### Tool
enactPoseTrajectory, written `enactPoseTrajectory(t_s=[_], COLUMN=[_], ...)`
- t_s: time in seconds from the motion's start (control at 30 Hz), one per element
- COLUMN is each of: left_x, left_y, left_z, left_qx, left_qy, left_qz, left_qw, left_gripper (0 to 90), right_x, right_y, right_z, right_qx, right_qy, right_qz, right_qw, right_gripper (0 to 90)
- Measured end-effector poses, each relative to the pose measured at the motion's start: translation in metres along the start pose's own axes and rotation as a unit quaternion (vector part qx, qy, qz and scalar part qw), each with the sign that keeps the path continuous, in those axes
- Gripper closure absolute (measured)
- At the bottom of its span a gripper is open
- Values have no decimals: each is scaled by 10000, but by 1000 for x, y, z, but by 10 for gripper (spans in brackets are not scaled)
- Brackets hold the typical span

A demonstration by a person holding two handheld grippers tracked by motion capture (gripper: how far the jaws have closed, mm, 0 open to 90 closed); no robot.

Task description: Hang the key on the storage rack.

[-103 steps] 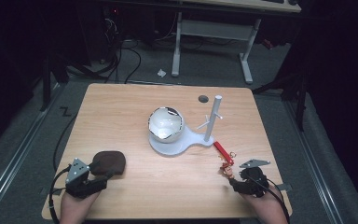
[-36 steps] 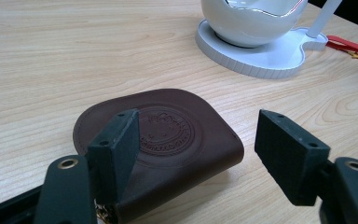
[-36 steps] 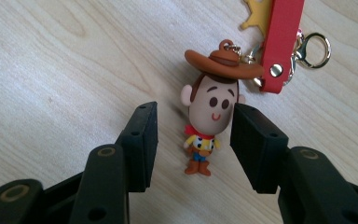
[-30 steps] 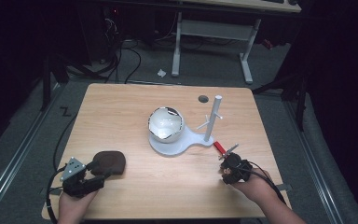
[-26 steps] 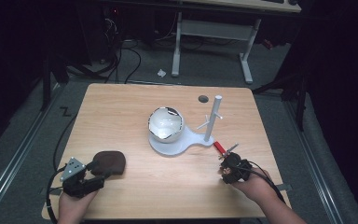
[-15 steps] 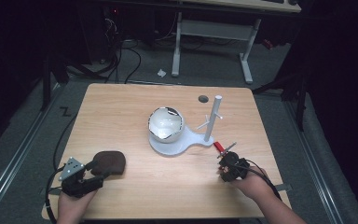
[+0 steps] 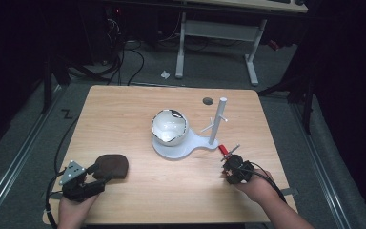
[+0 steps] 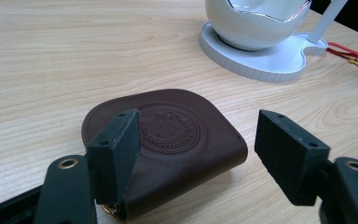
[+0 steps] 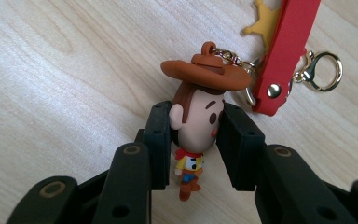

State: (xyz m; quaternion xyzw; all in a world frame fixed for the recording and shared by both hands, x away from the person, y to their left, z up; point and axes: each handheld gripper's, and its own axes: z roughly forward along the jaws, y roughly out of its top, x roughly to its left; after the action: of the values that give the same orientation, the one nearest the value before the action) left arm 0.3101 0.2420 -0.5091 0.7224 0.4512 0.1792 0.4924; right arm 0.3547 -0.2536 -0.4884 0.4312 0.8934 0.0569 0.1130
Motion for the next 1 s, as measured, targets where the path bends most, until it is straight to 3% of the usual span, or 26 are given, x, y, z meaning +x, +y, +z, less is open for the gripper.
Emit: enactPoseTrajectory(t_s=[0.37, 0.6, 1.0], left_x=[-1, -1, -2], left_y=[0, -1, -1], left_z=[1, 2, 3], left_qx=[16, 31, 41], left_qy=[2, 5, -9], left_qz=[13, 22, 33], left_qw=[10000, 10000, 10000], left_gripper=[312, 312, 312], right_x=[-8, -16, -26], right_y=[-12, -21, -29], right_z=[-21, -35, -55], right_qx=[-38, -95, -297], right_qy=[150, 420, 535], right_qz=[152, 464, 762], right_qw=[9998, 9980, 9952], right_gripper=[661, 662, 662])
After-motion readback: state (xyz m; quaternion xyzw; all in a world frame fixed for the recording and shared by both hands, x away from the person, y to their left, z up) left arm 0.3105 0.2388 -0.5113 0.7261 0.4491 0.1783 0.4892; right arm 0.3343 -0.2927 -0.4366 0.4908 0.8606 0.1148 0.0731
